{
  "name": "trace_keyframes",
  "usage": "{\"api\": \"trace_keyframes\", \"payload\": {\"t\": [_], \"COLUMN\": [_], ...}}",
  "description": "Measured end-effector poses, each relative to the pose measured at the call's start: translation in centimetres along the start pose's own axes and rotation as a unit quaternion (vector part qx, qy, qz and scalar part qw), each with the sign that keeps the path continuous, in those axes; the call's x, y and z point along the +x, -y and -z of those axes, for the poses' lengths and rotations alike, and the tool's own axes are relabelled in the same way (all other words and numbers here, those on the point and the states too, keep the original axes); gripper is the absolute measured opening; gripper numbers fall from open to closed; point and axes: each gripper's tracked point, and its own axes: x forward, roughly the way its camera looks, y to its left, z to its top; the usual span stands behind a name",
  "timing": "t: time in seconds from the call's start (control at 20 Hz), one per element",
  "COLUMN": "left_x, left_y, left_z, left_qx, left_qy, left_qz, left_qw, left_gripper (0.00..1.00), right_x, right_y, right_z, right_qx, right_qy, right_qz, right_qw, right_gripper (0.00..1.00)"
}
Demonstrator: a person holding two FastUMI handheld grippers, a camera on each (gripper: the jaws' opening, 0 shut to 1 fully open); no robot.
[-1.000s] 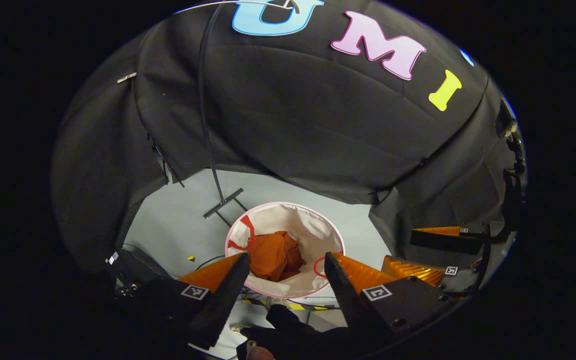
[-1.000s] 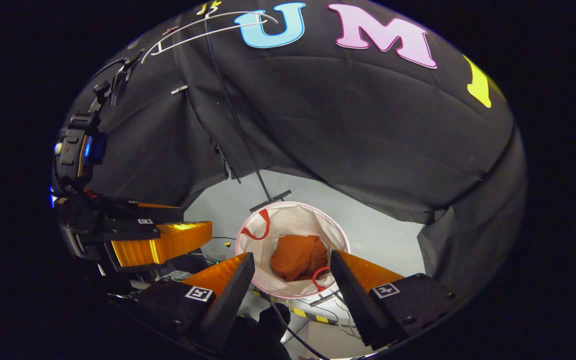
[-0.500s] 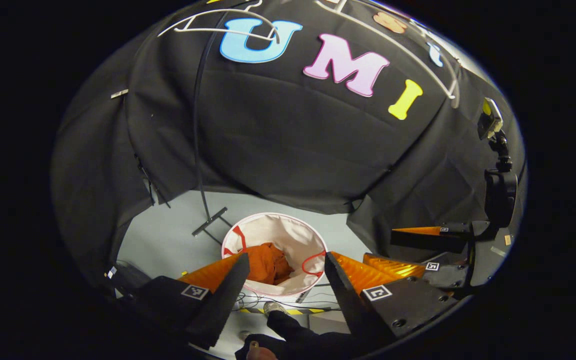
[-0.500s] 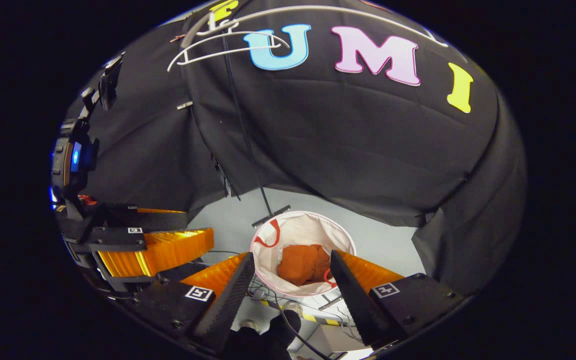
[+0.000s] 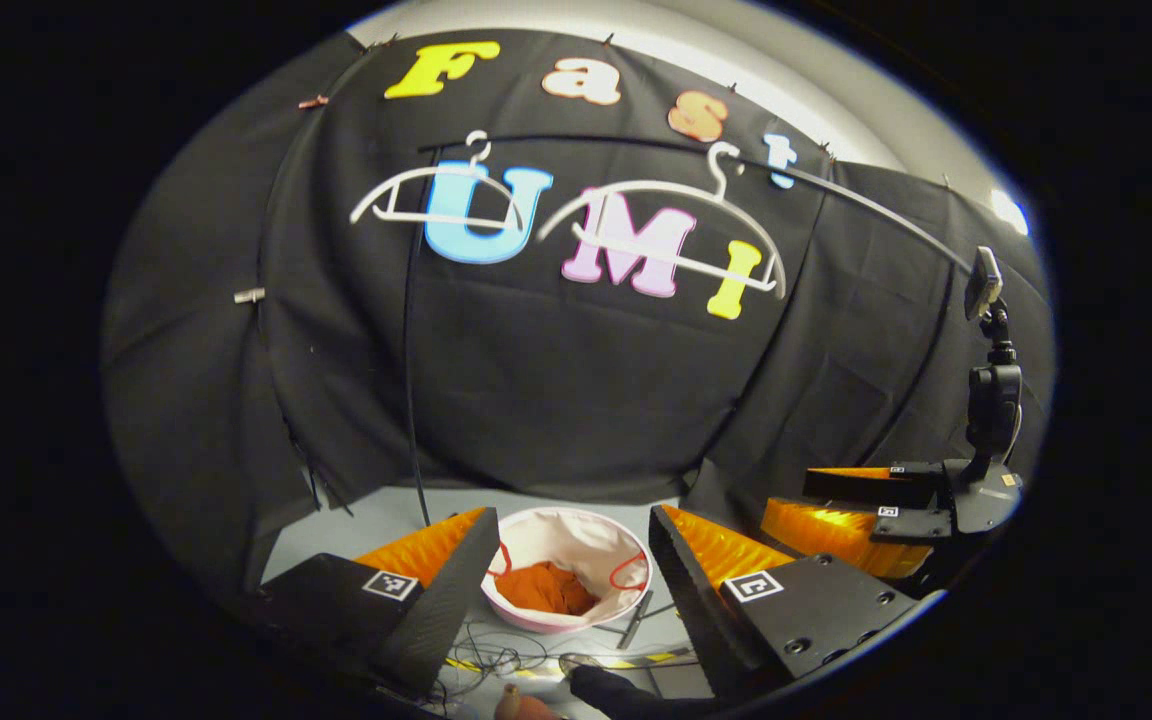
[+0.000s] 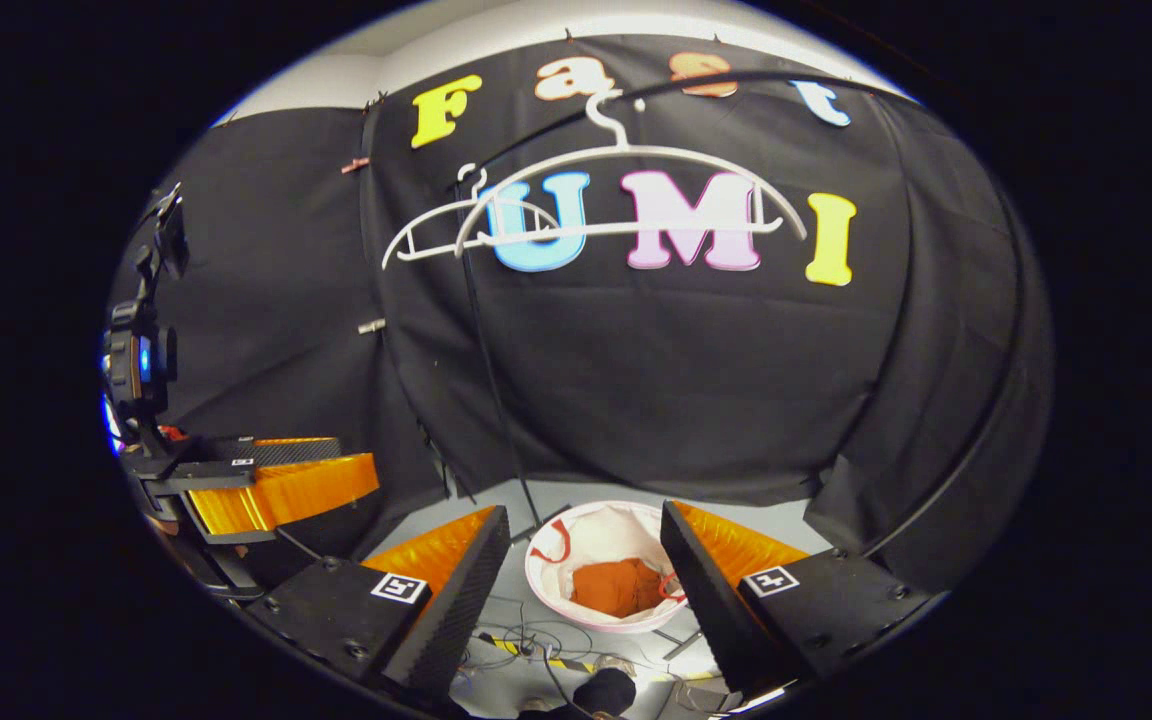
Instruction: Grasp the clothes on the hanger with both hands and then place them into the laundry hamper below.
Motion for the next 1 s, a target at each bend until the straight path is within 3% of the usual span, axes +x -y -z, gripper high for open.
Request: {"api": "trace_keyframes", "payload": {"t": [0.25, 0.5, 0.55, 0.75, 1.0], "left_x": [-7.3, -13.2, -14.8, -18.8, -20.1], "left_y": [1.4, 2.8, 3.7, 5.9, 6.0], "left_z": [-4.8, -9.8, -10.8, -14.7, -16.3], "left_qx": [0.039, 0.068, 0.073, 0.082, 0.089], "left_qy": [0.080, 0.178, 0.202, 0.268, 0.308], "left_qz": [0.010, 0.019, 0.033, 0.047, 0.028], "left_qw": [0.996, 0.981, 0.976, 0.959, 0.947], "left_gripper": [0.95, 0.92, 0.95, 0.92, 0.95], "right_x": [-6.6, -12.0, -12.8, -16.1, -18.5], "right_y": [-1.6, -3.2, -3.7, -5.5, -4.1], "right_z": [-6.7, -12.9, -13.7, -15.5, -17.1], "right_qx": [0.001, 0.020, 0.020, 0.011, -0.010], "right_qy": [0.103, 0.208, 0.229, 0.292, 0.345], "right_qz": [0.007, -0.002, -0.010, -0.034, -0.001], "right_qw": [0.995, 0.978, 0.973, 0.956, 0.938], "right_gripper": [0.98, 0.98, 0.98, 0.98, 0.97]}}
